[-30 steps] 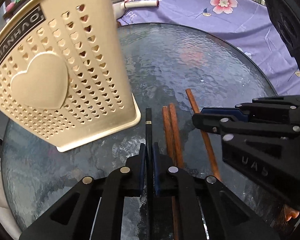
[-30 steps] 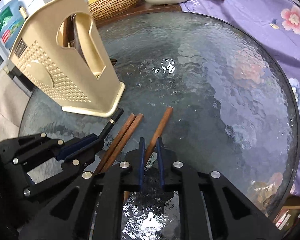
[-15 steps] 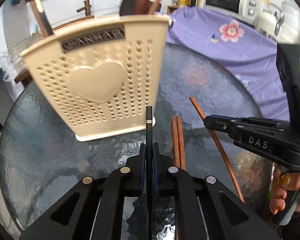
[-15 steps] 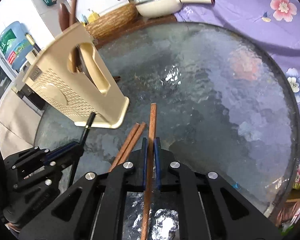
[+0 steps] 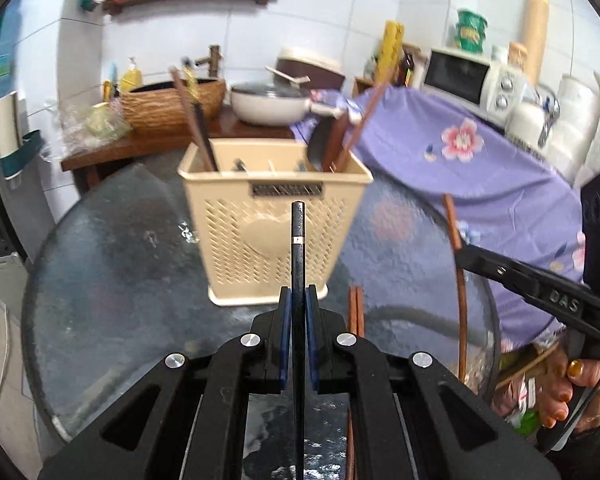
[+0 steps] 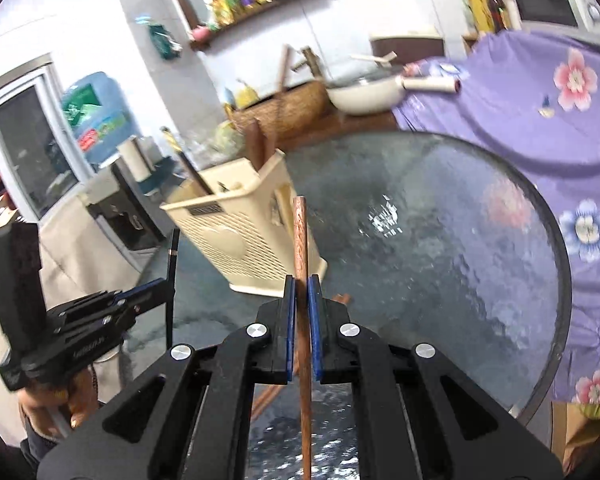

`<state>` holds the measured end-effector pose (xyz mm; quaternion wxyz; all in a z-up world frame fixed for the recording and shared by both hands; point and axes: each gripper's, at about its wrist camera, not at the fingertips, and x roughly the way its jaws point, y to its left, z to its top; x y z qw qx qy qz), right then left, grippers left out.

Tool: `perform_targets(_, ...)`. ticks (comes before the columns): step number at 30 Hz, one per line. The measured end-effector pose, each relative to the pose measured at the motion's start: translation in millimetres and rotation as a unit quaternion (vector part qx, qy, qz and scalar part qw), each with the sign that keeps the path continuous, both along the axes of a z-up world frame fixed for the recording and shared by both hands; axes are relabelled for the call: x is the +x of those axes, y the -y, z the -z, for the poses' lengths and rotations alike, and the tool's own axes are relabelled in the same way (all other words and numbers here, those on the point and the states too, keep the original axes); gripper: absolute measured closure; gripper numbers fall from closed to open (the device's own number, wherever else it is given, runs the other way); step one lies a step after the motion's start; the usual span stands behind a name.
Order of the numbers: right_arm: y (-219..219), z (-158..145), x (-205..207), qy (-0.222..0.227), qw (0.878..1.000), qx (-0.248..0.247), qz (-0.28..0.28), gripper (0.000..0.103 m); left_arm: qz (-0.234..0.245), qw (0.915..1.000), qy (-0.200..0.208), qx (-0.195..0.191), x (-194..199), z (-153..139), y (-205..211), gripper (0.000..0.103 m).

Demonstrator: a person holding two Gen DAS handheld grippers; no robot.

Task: Organize utensils
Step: 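Lift the black chopstick with the left tool while the right tool lifts the brown chopstick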

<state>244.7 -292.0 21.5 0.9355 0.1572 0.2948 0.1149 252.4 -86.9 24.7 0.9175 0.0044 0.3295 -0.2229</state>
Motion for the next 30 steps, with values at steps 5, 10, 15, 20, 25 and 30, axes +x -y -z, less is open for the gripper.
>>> perform_targets(5,-3,-27,-12,0.035,0.999,-0.004,-0.015,0.096,-0.022,0.9995,0.016,-0.018,-1,-18,-18,0.096)
perform_targets(10,-12,-46,-20,0.057,0.998,-0.024,-0.027,0.1,-0.032,0.9988,0.026,-0.026,-4,-28,-27,0.096)
perform_targets(15,-14,-39,-10,0.038,0.998,-0.033,-0.023,0.1,-0.036,0.9986,0.026,-0.028,-1,-28,-33,0.096)
perform_targets(20,-11,-11,14,-0.019,0.998,-0.055,-0.007,0.099,-0.036,0.9987,0.023,-0.029,0,-25,-30,0.096)
perform_targets(25,2,26,44,-0.094,0.993,-0.076,0.019,0.09,-0.035,0.9987,0.023,-0.028,1,-23,-30,0.096)
perform_targets(30,26,60,72,-0.162,0.98,-0.088,0.077,0.044,-0.036,0.9986,0.022,-0.03,1,-22,-29,0.096)
